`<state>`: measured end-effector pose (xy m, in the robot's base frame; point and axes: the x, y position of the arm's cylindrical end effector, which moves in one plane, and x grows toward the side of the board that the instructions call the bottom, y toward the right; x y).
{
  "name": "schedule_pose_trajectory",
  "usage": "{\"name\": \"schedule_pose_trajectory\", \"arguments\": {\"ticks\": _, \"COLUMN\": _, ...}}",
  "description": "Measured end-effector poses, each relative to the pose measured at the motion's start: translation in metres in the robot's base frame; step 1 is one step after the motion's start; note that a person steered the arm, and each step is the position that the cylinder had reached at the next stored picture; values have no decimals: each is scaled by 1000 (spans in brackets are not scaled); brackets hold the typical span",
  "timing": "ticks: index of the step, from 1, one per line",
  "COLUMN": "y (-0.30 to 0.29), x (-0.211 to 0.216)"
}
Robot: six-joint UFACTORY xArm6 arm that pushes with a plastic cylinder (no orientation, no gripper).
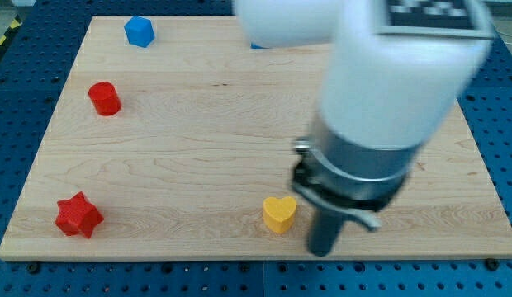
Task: Push yellow heart up from the bottom center of the board
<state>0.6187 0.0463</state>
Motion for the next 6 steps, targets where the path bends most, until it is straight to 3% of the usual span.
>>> {"name": "schedule_pose_trajectory", "arguments": {"ticks": 1, "y": -44, "x": 0}}
{"name": "schedule_pose_trajectory", "arguments": {"ticks": 4, "y": -26, "x": -60}}
{"name": "schedule_pose_trajectory", "arguments": {"ticks": 6, "y": -16, "x": -60}}
